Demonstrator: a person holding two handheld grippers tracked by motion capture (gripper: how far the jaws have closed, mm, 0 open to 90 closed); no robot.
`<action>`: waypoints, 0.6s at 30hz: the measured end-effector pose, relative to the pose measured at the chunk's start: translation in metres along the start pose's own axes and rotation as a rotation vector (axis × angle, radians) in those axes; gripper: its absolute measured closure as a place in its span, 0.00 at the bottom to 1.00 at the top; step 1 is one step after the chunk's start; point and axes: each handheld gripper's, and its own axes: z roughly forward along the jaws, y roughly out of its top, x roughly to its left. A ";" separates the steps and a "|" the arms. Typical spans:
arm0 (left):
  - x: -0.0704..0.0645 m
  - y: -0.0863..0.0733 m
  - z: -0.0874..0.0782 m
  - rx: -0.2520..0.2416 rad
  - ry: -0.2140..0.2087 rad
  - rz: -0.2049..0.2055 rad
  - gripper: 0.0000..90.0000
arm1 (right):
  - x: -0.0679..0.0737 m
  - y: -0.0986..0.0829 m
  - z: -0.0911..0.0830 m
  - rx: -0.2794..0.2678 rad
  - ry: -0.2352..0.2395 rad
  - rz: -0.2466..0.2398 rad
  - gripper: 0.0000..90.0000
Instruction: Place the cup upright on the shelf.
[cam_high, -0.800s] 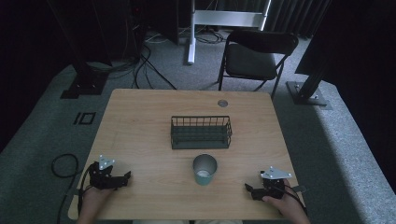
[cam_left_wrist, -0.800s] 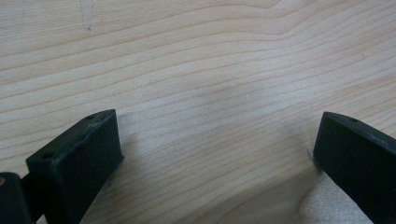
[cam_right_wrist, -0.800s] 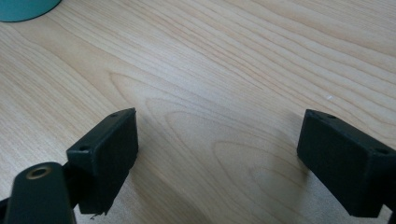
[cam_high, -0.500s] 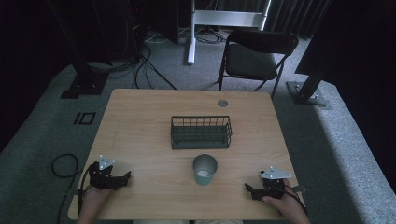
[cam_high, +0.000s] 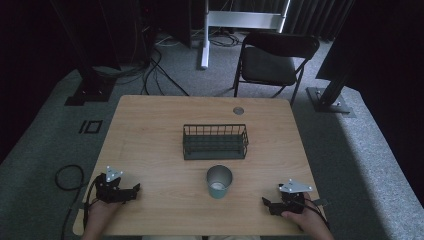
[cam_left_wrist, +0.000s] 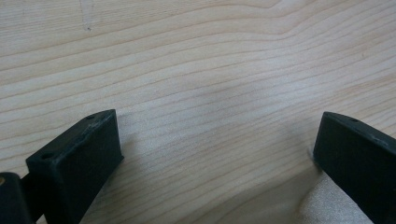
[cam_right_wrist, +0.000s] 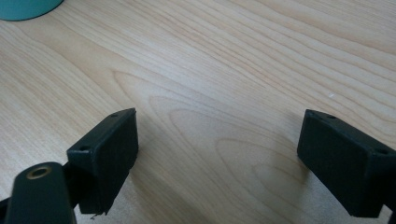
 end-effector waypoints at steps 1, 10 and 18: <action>0.000 0.000 0.000 0.000 0.000 0.000 0.02 | 0.000 0.000 0.000 0.000 0.003 -0.003 0.13; 0.000 0.000 0.000 0.001 0.000 0.000 0.02 | 0.007 0.005 -0.004 -0.020 0.045 -0.022 0.14; 0.000 0.000 0.000 0.000 0.000 0.000 0.02 | 0.016 0.014 -0.005 -0.045 0.085 -0.052 0.14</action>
